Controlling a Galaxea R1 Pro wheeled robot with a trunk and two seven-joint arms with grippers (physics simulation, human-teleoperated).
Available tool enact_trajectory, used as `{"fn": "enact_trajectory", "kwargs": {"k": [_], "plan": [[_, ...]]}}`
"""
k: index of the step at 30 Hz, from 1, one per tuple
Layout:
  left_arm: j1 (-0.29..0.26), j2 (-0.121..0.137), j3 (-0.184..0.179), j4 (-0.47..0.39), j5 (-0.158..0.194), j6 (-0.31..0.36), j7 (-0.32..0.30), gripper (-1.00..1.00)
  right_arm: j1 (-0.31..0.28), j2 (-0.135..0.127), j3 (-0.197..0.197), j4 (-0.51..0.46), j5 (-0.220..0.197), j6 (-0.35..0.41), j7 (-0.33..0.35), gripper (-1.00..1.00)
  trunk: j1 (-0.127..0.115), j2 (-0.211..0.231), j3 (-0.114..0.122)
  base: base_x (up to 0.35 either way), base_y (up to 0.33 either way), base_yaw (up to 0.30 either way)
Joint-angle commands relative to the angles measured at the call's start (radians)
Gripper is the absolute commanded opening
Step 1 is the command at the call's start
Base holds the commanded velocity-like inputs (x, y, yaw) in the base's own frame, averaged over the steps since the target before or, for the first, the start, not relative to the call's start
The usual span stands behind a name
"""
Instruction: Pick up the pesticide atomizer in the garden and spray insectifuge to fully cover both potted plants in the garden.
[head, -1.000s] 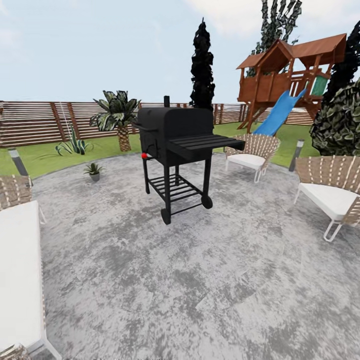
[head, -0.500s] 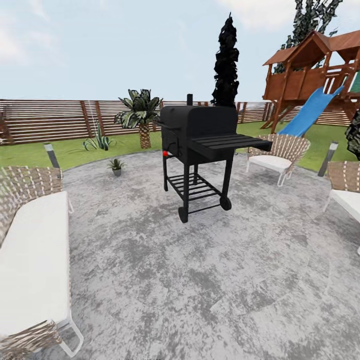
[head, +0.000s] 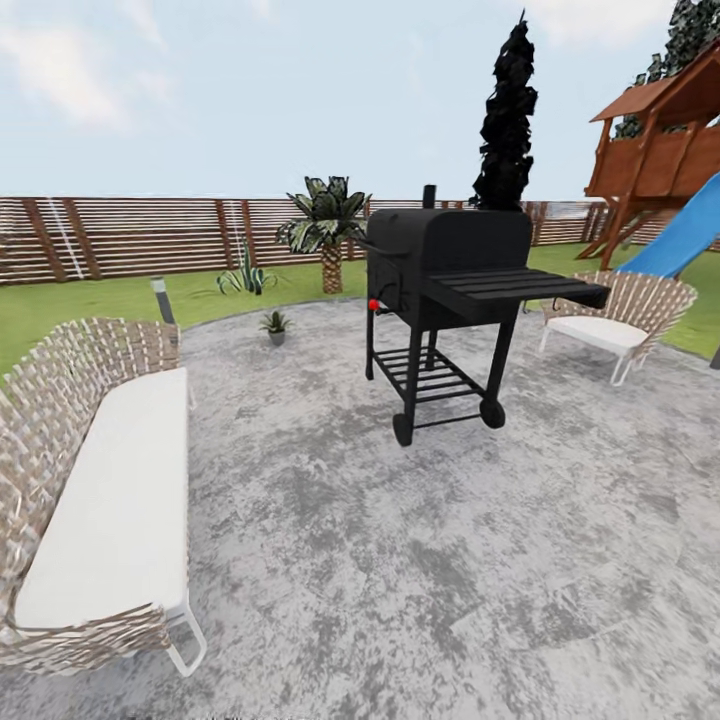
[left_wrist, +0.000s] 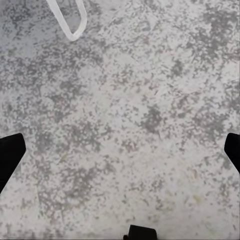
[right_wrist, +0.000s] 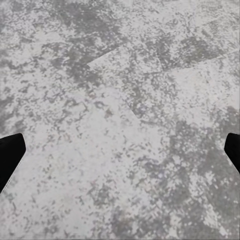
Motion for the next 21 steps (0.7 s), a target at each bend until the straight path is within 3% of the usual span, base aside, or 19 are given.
{"fn": "enact_trajectory", "kwargs": {"k": [1, 7, 10, 21], "plan": [[-0.001, -0.001, 0.000, 0.001, 0.007, -0.003, -0.001, 1.00, 0.000, 0.001, -0.003, 0.000, 0.007, -0.003, -0.001, 1.00, 0.000, 0.000, -0.001, 0.000, 0.000, 0.287], [-0.001, -0.003, -0.001, 0.001, 0.007, -0.003, -0.001, 1.00, 0.000, 0.001, -0.005, 0.000, 0.006, -0.004, -0.001, 1.00, 0.000, 0.000, -0.001, 0.000, 0.000, 0.286], [-0.001, -0.005, -0.001, 0.001, 0.007, -0.003, -0.002, 1.00, 0.000, -0.001, -0.006, -0.004, 0.006, -0.004, 0.001, 1.00, 0.000, 0.000, -0.001, 0.113, -0.067, 0.054], [-0.001, -0.007, -0.001, 0.002, 0.005, -0.006, -0.002, 1.00, 0.000, -0.002, -0.006, 0.000, 0.006, -0.009, 0.001, 1.00, 0.000, 0.000, 0.010, 0.176, -0.222, 0.089]]}}
